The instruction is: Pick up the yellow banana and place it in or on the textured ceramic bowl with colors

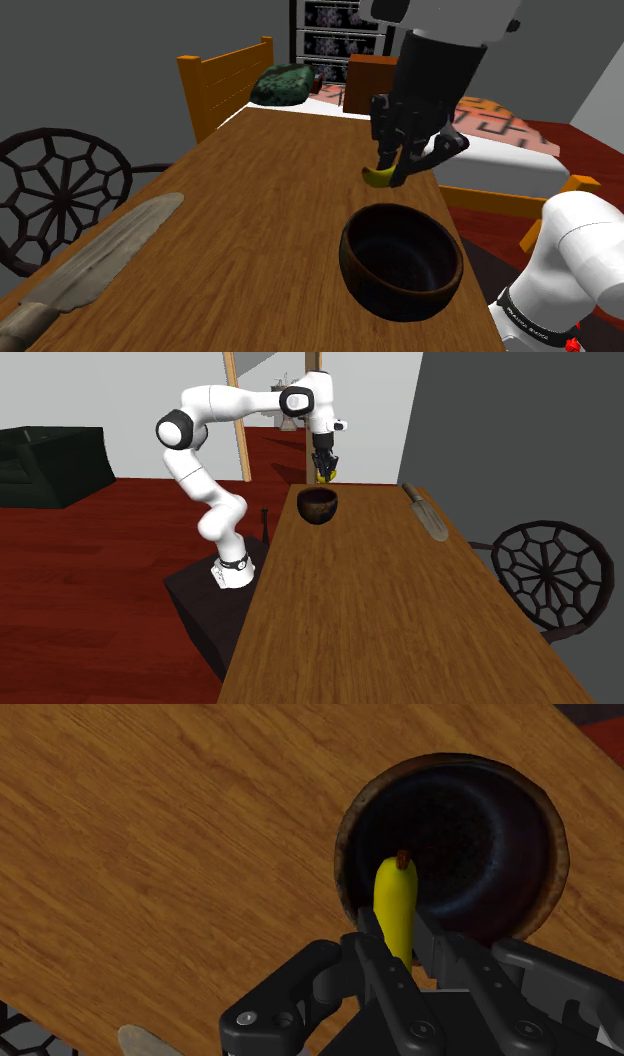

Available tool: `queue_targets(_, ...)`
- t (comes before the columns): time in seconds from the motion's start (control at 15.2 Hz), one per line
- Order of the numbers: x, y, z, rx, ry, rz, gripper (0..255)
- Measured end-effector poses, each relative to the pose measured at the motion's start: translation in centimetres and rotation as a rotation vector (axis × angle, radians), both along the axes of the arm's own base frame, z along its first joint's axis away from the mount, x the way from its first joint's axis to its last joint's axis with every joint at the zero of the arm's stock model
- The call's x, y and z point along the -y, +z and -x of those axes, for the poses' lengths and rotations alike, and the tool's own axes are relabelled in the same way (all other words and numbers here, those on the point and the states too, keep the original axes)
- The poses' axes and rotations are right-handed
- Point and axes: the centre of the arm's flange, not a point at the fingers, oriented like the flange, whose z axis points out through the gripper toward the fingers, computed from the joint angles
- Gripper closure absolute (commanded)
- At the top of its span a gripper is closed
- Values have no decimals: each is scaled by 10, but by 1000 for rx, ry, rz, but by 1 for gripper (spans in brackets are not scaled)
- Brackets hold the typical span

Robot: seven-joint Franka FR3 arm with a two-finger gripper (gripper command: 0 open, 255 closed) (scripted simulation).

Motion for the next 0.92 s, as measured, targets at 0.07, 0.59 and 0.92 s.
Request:
queue_targets(0.07,-2,-2,14,0,0,0,255)
queue_targets(0.59,-5,-28,46,-1,-1,1,255)
queue_targets(0.92,-6,-53,46,-1,-1,1,255)
